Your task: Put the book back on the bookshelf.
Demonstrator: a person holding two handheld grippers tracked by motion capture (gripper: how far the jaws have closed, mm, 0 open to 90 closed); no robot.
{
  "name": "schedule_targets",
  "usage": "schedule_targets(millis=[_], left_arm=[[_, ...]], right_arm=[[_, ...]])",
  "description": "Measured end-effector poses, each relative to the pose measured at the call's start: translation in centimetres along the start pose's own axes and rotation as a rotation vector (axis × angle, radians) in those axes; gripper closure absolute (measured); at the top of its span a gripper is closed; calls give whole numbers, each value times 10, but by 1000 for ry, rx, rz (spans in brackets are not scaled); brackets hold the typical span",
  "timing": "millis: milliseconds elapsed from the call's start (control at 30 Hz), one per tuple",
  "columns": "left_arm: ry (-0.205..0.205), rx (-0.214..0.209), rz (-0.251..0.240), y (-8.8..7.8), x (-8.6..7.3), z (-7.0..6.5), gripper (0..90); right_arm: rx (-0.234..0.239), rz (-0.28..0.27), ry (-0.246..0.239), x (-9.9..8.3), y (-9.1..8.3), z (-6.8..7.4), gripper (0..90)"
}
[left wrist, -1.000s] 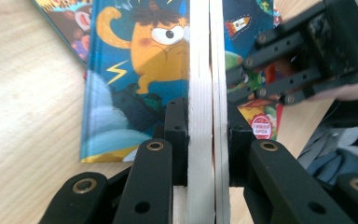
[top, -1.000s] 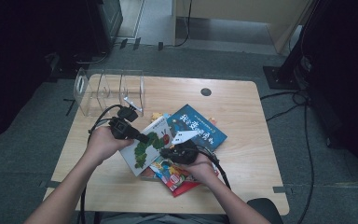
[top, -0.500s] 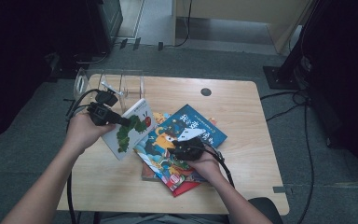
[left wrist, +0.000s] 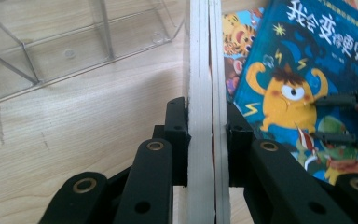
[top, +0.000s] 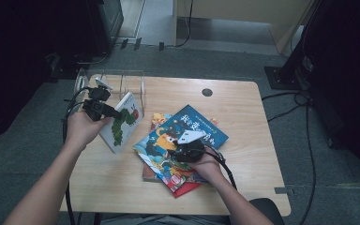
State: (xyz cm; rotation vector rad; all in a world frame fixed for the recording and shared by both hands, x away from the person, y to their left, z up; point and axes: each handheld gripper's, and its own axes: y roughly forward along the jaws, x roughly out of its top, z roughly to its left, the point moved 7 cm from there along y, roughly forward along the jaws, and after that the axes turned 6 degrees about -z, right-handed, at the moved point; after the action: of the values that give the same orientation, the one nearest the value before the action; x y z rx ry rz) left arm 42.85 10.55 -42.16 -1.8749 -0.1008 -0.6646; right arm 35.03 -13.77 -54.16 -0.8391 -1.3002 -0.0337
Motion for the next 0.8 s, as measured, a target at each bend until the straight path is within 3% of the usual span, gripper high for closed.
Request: schedule_targets(millis=[67, 200, 400, 633, 800], left_arm=[[-43, 1, -17, 6, 5, 3, 777], [-91, 18, -43, 13, 12, 6, 777], [-150, 71, -77, 25, 21, 9, 777], [-221, 64, -100, 34, 31, 12, 777], [-246, 94, -135, 40, 43, 11, 776]], right_arm=[[2, 0, 0, 0, 0, 0, 549], [1, -2, 1, 0, 0, 0, 550], [-1, -7, 1, 0, 1, -1, 550], [0, -11, -1, 0, 1, -1, 554], [0, -14, -1, 0, 2, -1, 561]])
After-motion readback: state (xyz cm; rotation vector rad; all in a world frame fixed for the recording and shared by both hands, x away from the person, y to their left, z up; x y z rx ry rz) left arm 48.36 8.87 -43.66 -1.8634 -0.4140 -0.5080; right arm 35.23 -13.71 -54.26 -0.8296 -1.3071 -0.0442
